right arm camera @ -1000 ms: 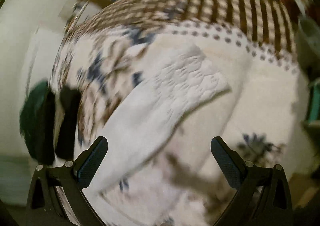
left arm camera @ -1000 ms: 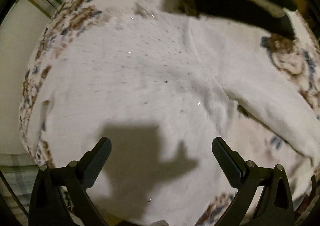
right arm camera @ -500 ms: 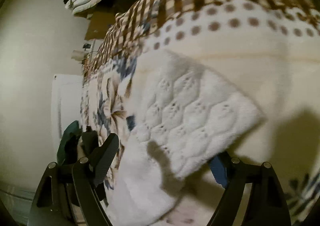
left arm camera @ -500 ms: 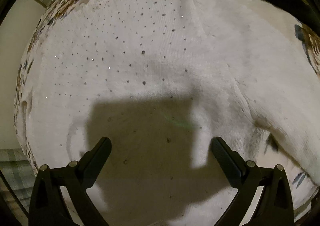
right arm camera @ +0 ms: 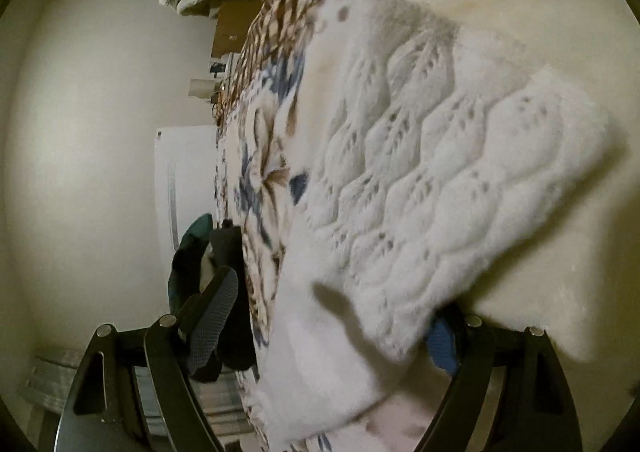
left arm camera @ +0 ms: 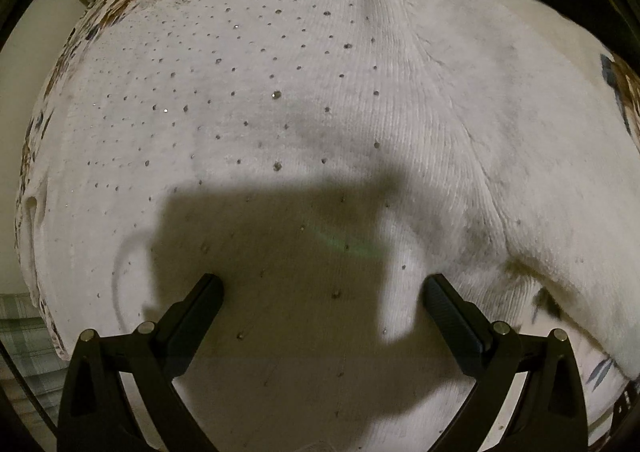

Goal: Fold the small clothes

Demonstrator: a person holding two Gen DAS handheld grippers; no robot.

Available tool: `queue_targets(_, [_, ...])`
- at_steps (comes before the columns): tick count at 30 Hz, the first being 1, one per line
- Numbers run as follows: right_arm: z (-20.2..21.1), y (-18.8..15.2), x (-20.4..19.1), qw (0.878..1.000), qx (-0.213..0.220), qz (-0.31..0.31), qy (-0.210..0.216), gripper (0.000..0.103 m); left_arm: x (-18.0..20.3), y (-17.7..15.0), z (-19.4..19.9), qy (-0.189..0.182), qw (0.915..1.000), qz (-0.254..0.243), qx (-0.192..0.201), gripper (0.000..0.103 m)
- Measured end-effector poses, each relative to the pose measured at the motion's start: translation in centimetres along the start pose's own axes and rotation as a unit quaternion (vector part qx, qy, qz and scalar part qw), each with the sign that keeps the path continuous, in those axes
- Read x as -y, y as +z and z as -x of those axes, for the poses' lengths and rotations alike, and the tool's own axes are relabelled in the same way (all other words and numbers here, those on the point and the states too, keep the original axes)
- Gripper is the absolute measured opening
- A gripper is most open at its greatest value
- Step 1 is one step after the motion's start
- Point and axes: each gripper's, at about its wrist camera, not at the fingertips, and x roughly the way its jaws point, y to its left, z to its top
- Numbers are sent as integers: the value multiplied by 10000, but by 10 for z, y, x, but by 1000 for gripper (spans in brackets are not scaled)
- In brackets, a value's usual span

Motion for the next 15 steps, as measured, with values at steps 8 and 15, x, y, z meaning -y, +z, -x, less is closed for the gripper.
queue_targets(8, [-8,20,-14,9990,375,-109,212,81,1,2,-2,-124,9999,-30,50,103])
queue_targets(15, [18,18,-21,9930,720,297,-888,11,-12,-1,6,-243,9995,-19,213,103])
